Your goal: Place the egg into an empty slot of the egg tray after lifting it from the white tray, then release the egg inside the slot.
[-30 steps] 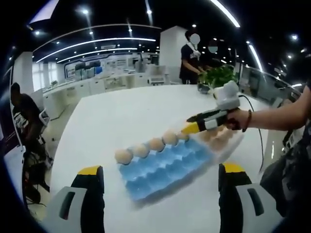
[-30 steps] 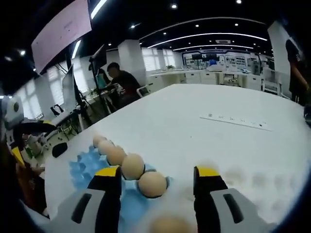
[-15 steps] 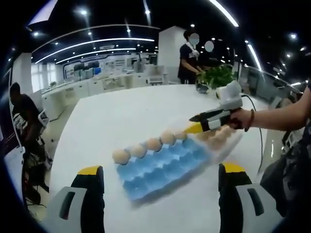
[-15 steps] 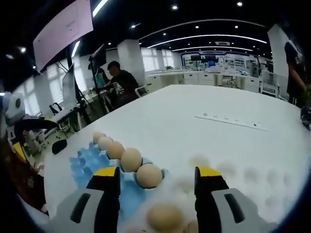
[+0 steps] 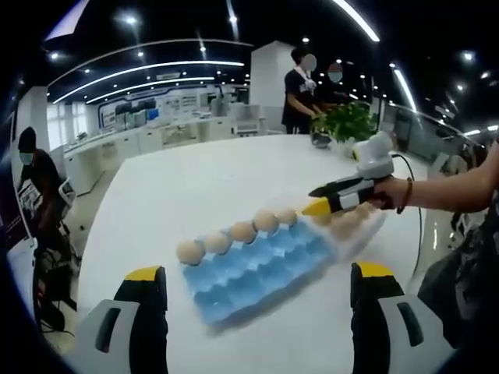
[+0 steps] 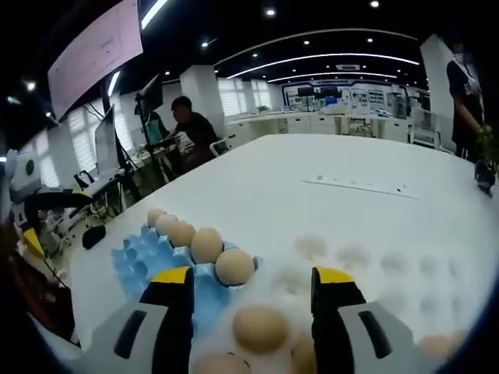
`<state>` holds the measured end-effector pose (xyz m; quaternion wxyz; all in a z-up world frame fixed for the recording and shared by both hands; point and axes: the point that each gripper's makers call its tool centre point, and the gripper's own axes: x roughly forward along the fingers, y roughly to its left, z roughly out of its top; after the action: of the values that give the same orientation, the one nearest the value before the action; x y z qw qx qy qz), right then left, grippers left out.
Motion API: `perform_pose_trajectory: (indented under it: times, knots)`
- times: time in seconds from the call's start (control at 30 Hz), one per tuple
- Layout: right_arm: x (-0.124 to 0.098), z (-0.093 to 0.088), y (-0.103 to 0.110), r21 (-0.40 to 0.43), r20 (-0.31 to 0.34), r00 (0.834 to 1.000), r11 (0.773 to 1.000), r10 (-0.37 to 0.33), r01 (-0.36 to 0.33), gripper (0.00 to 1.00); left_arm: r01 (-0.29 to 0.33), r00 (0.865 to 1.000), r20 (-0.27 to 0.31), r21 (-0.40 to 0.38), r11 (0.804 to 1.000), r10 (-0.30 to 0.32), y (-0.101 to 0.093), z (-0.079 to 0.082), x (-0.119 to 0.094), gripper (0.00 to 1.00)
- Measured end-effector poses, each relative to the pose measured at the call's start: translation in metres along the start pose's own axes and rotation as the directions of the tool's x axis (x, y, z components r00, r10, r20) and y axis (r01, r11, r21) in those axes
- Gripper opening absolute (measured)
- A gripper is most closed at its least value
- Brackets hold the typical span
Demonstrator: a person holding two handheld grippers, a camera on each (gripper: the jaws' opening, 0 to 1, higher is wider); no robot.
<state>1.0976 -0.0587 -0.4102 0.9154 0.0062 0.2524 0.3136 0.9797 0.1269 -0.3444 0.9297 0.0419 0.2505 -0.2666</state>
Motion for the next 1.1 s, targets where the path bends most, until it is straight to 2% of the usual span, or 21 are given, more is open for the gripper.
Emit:
perform_pose_trajectory:
  times: [0.37, 0.5, 0.8, 1.1]
  knots:
    - [-0.006, -0.010, -0.004, 0.018, -0.006, 0.999, 0.999, -0.042, 0.042, 0.59, 0.014, 1.000, -0.001, 0.012, 1.000, -0.014, -0.003, 0.001, 0.001, 1.00]
    - [-0.006, -0.016, -0.005, 0.016, -0.019, 0.997, 0.997, -0.070, 0.071, 0.55, 0.016, 1.000, -0.002, 0.012, 1.000, -0.016, -0.003, 0.000, 0.001, 1.00]
    - [-0.009, -0.018, -0.007, -0.077, -0.036, 0.988, 0.986, -0.151, 0.147, 0.42, 0.016, 1.000, -0.006, 0.007, 1.000, -0.016, -0.002, -0.003, 0.000, 1.00]
    - [-0.009, -0.018, -0.007, -0.073, -0.046, 0.978, 0.977, -0.205, 0.202, 0.37, 0.020, 1.000, -0.002, 0.009, 1.000, -0.020, -0.002, -0.002, 0.001, 1.00]
